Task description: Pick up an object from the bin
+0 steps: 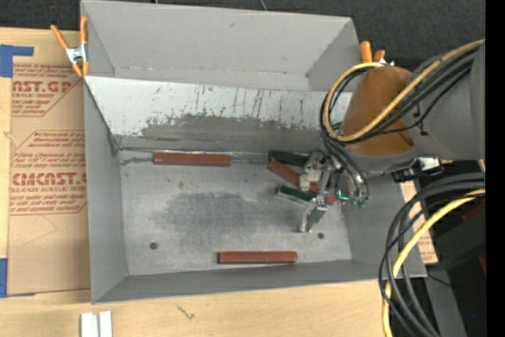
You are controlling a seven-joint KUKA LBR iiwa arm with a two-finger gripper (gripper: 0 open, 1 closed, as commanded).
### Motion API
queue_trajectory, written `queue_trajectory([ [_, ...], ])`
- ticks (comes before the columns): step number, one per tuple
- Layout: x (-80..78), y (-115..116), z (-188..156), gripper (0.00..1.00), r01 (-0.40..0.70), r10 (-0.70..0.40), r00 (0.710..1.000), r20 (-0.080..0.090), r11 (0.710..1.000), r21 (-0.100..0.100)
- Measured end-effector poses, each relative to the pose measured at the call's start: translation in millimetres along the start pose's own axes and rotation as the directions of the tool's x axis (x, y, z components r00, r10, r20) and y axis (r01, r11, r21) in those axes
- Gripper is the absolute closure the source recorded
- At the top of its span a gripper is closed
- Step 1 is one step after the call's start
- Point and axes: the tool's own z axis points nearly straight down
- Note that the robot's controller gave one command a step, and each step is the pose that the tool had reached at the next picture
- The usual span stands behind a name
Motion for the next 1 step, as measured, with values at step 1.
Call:
queue_trajectory([
  [1,-9.7,0.7,-3.7,1.00,-0.001,0.001,0.999,0.045,1.000,0.000],
])
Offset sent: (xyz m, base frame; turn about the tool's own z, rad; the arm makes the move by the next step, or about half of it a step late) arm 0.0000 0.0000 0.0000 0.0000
